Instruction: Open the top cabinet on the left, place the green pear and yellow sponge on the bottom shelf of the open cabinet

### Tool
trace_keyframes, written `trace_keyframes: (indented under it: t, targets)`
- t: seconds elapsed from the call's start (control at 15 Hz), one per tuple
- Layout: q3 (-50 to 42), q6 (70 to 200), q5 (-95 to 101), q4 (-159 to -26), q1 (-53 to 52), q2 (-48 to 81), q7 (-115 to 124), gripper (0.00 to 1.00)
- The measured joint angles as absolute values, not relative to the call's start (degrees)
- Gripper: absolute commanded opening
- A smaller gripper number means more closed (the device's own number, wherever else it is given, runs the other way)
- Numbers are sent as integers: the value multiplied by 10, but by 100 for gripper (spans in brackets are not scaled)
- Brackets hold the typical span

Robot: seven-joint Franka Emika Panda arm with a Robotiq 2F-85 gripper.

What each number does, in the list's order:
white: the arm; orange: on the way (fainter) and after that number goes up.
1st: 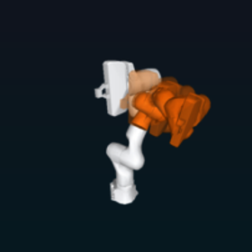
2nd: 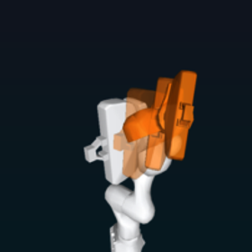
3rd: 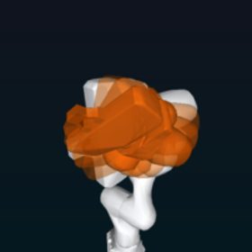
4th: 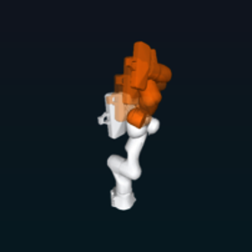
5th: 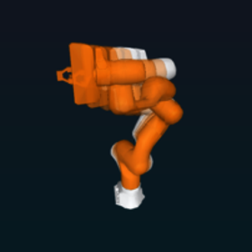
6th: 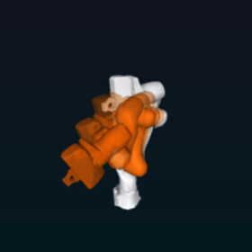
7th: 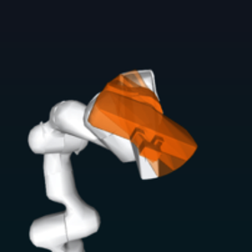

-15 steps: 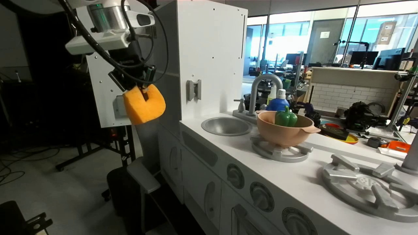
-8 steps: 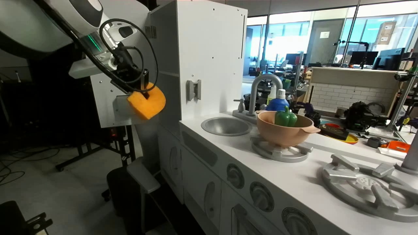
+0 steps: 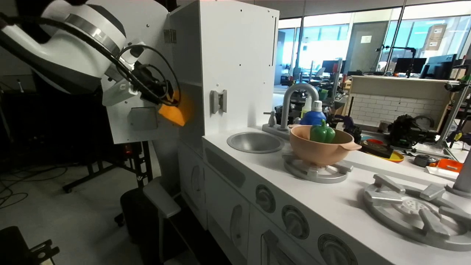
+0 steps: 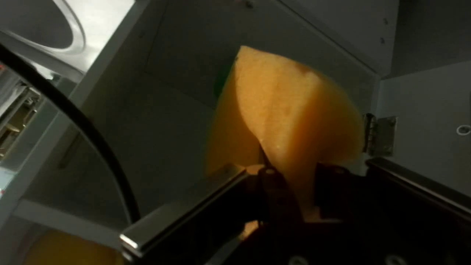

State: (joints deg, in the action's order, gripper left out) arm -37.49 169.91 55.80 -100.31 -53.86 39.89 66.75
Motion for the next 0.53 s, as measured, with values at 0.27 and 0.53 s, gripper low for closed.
trace_keyframes:
  t: [0.27,0.53]
  targets:
    - [-437,1699,597,-962,-616,512,807,3]
    - [-484,1698,597,-916,-637,592,885,3]
